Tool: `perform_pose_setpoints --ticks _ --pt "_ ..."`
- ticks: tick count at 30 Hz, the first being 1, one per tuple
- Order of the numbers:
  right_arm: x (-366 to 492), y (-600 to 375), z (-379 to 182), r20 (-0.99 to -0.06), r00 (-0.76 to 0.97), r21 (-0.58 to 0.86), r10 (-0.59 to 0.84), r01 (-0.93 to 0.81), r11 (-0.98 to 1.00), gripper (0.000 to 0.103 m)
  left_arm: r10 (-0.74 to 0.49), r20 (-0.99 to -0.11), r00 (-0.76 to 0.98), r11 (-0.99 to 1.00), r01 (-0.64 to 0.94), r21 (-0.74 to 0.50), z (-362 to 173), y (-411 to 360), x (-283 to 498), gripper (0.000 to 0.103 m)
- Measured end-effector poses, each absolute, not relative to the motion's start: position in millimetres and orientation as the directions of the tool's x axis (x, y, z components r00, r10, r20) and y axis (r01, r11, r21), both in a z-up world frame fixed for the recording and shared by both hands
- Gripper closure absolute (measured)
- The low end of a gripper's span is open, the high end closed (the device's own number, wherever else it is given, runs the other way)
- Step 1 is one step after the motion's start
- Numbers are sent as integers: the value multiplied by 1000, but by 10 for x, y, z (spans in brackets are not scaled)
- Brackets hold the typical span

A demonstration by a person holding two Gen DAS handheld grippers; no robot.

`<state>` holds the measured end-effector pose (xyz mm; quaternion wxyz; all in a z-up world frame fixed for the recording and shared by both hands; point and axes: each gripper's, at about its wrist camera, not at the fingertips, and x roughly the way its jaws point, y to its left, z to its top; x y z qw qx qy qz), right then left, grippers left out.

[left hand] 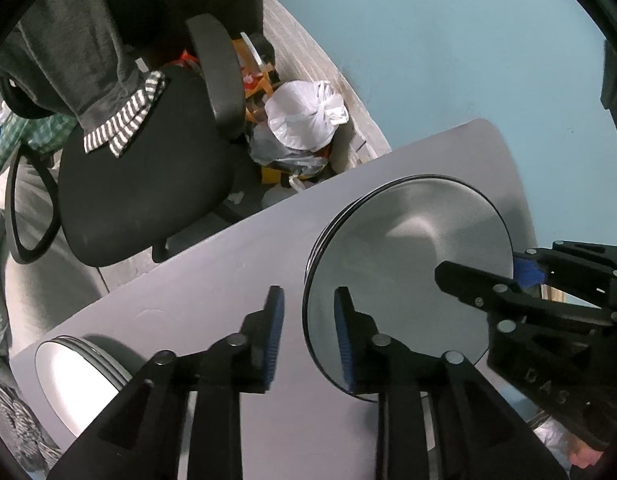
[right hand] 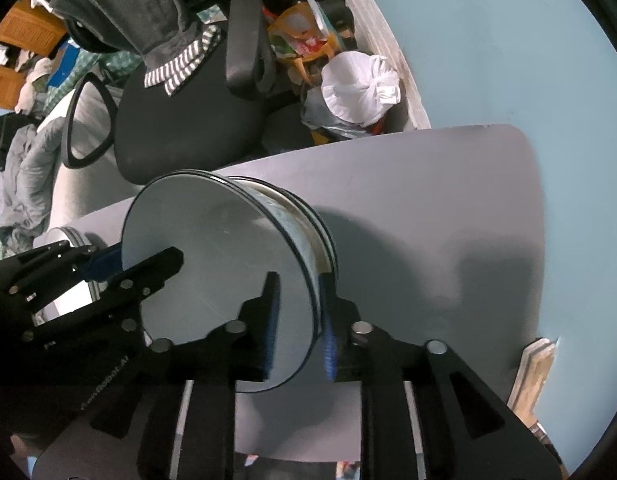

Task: Organize plates and bowls

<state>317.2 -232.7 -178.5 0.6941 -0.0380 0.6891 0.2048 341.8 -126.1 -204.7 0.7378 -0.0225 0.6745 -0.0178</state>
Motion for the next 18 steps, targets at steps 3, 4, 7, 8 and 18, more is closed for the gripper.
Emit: perform_pose_setpoints --ticks 3,4,7,8,18 --pt "3158 -2291 -1772 -975 -28 215 219 -340 916 76 -52 -994 98 999 1 -53 -2022 -1243 3398 71" --pt "3155 -2285 -1772 -976 -27 212 216 -341 916 76 -48 -994 101 999 3 -48 -2010 -1240 3394 68" --pt "3150 -2266 -1763 -980 -23 194 199 -344 919 75 -46 -993 112 999 1 -46 -1972 -1223 3381 66" --pt "3150 -2265 -1761 -981 -23 190 195 -344 919 75 -49 -992 114 999 -2 -50 -1960 -1217 3375 65" --pt "3118 -2274 -1694 -987 5 148 160 -349 925 63 -60 -989 134 998 -7 -62 -1876 -1198 3304 65"
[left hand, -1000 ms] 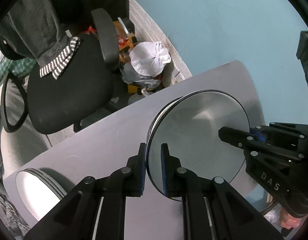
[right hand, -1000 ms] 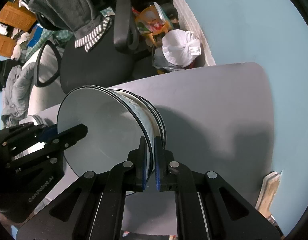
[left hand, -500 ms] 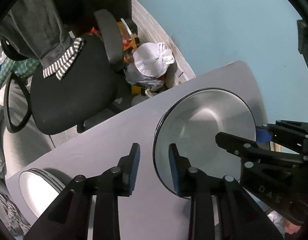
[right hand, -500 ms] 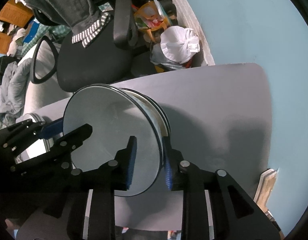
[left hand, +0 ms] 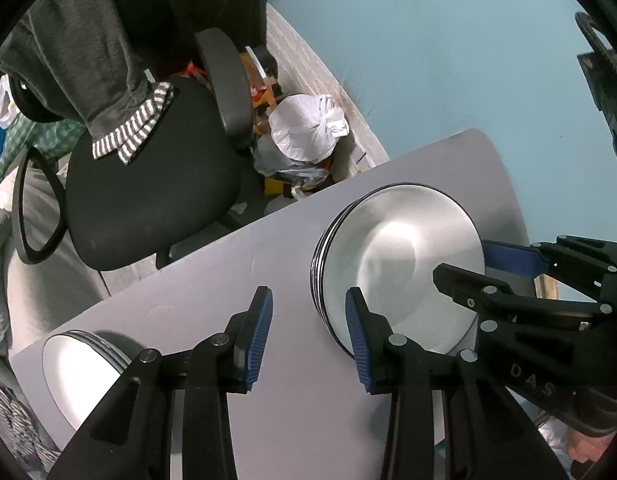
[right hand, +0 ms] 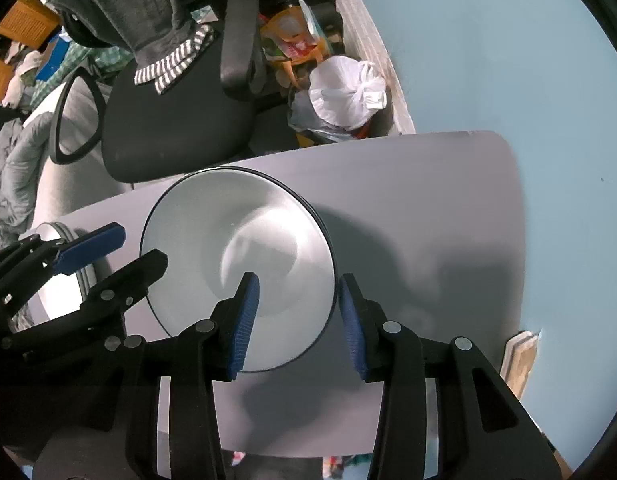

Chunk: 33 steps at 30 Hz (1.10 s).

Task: Organize plates and bowls

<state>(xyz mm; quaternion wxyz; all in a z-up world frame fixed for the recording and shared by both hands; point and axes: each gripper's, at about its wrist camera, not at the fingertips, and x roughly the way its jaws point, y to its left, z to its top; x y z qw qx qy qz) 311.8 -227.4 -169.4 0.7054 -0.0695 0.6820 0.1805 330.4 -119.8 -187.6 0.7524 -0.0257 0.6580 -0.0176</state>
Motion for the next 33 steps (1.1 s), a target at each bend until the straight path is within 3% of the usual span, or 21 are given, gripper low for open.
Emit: perform_pose_setpoints --ticks 4,7,13,16,33 --pt "3085 -2307 -1658 -987 23 142 159 -343 929 58 -69 -986 149 997 -10 -71 -1802 -1186 3254 63" --pt "3062 -2341 -1609 -985 49 137 162 -337 932 46 -81 -981 178 996 -15 -85 -1731 -1169 3204 47" --pt "3008 -2427 -1532 -982 75 138 171 -327 935 45 -121 -971 204 991 -32 -131 -1671 -1107 3062 45" --pt "2967 -2461 -1479 -982 92 127 165 -328 936 45 -117 -970 212 991 -37 -127 -1637 -1066 2973 32" --pt "2762 -2621 -1120 -969 172 98 176 -387 917 43 -155 -945 287 986 -14 -166 -1268 -933 2660 32"
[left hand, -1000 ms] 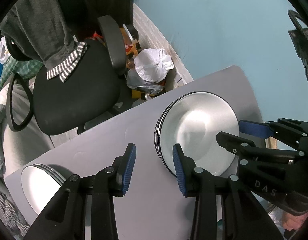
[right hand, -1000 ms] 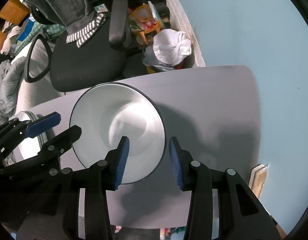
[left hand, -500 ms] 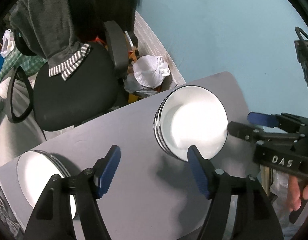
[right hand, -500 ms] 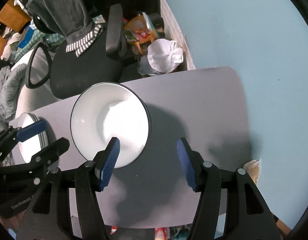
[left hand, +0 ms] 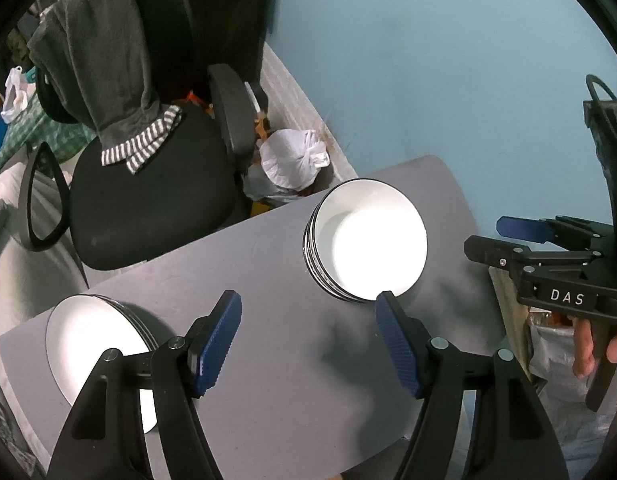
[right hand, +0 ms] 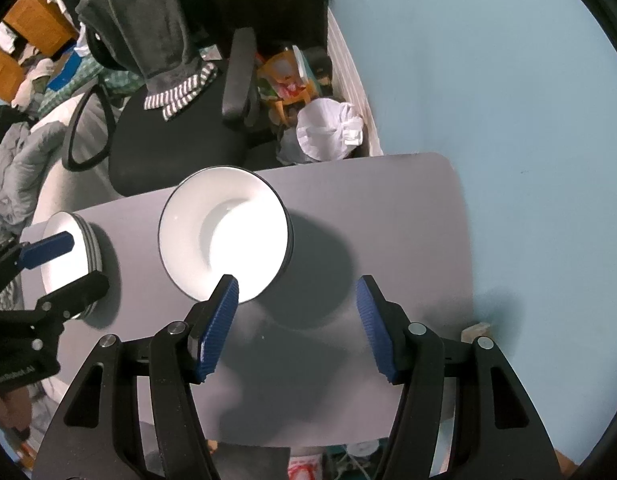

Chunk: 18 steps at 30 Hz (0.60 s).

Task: Organize plates and bowls

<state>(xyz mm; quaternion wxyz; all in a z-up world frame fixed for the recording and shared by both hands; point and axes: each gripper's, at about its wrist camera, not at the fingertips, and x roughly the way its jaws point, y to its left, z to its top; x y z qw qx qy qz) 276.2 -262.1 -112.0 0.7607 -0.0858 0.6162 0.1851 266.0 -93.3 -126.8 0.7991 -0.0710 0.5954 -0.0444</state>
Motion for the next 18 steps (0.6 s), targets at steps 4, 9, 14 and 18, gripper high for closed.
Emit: perform_pose_setpoints --ticks 4,9,14,18 --pt "2726 -2641 -1066 -968 170 101 184 -405 909 43 -178 -938 298 981 -25 -194 -1212 -892 2629 32" --pt "2739 -2662 -1054 -968 168 101 187 -424 900 42 -175 -941 291 981 -31 -192 -1202 -900 2650 32" --pt "2807 -2646 -1123 -971 144 106 189 -448 888 40 -170 -949 267 982 -36 -186 -1284 -886 2723 32" --pt "2856 -2623 -1213 -973 121 117 195 -468 876 39 -172 -956 236 980 -55 -190 -1417 -868 2789 32"
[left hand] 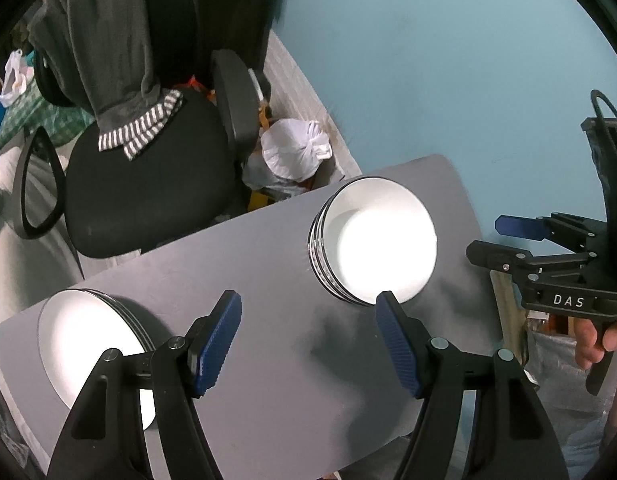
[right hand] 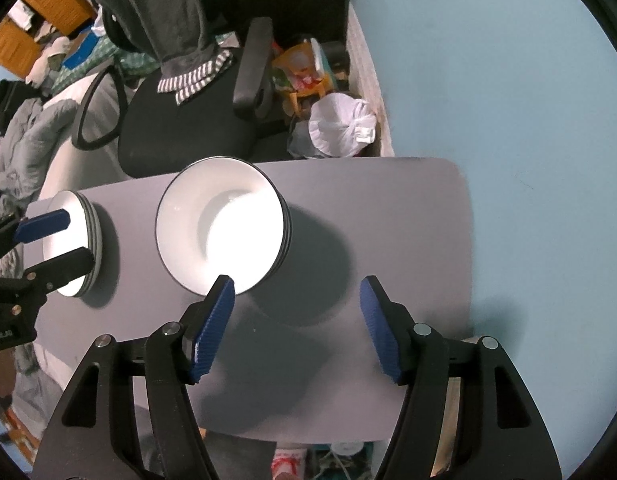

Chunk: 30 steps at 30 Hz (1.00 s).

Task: Organize plates and bowls

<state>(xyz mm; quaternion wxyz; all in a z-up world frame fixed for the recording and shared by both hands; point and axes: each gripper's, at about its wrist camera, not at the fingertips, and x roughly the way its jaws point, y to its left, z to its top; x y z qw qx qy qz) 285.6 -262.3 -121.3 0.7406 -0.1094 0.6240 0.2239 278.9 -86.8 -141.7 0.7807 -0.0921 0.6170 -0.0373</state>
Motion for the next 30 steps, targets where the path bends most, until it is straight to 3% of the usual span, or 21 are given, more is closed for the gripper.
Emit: perform_pose_setpoints --ticks 15,30 --pt "3305 -2515 -1752 -974 4 190 226 -527 828 39 -212 -969 129 966 -125 -228 -2130 -823 3280 32" --pt "3531 -2465 -2259 -913 -186 407 363 -482 776 39 -288 -954 85 937 -180 -299 -2491 -818 3382 34"
